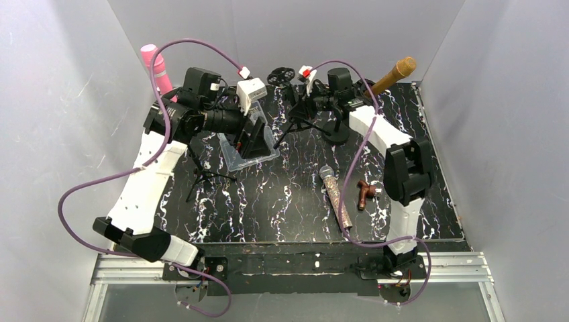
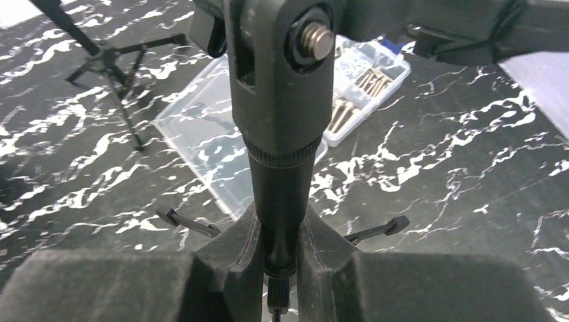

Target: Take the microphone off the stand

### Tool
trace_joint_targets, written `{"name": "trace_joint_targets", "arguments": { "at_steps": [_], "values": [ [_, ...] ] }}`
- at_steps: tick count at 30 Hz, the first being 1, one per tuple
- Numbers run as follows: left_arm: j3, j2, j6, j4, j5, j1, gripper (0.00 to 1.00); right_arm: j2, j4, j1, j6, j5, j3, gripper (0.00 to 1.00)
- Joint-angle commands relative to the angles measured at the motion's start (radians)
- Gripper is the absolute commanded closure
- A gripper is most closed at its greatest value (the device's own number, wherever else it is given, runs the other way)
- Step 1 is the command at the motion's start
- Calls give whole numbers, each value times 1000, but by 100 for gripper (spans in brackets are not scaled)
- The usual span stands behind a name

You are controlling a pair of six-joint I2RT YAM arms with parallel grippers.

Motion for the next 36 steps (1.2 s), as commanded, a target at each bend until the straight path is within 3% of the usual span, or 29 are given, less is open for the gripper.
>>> {"name": "trace_joint_targets", "arguments": {
  "at_steps": [1, 7, 17, 36],
  "values": [
    [-19, -27, 16, -42, 18, 8, 2, 63, 136, -11, -88, 8, 123, 99],
    [-17, -21, 24, -58, 28, 9, 2, 151, 140, -25, -181, 51, 159, 99],
    [19, 20, 7, -71, 64, 10, 2, 230, 161, -54, -183, 89, 186, 99],
    [36, 45, -54, -58, 78, 11, 2, 345, 225, -22, -65, 194, 260, 99]
  ]
}}
